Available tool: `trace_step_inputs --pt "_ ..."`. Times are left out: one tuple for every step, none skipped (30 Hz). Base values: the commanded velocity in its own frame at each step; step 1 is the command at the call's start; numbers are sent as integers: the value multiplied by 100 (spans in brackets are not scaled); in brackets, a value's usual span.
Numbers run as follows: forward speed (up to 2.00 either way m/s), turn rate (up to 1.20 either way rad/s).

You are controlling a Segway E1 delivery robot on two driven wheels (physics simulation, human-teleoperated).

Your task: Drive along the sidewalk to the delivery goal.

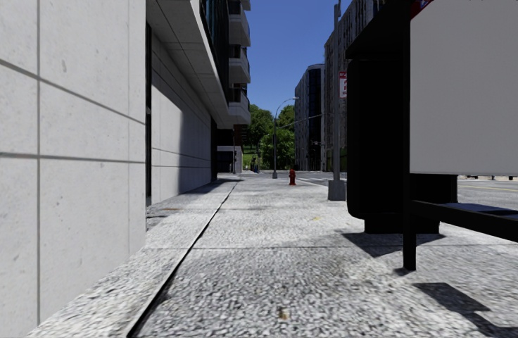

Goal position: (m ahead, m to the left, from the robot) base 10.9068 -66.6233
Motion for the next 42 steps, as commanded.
trace_step_inputs --pt "200 0" --pt "200 0" --pt "200 0" --pt "200 0" --pt "200 0" --pt "200 0" --pt "200 0" --pt "200 0" --pt "200 0" --pt "200 0" --pt "200 0" --pt "200 0" --pt "200 0" --pt "200 0" --pt "200 0" --pt "200 0" --pt "200 0" --pt "200 0" --pt "200 0" --pt "200 0" --pt "200 0" --pt "200 0" --pt "200 0" --pt "200 0" --pt "200 0" --pt "200 0" --pt "200 0" --pt "200 0" --pt "200 0" --pt "200 0" --pt "200 0" --pt "200 0" --pt "200 0" --pt "200 0" --pt "200 0" --pt "200 0" --pt "200 0" --pt "200 0" --pt "200 0" --pt "200 0" --pt "200 0" --pt "200 0"
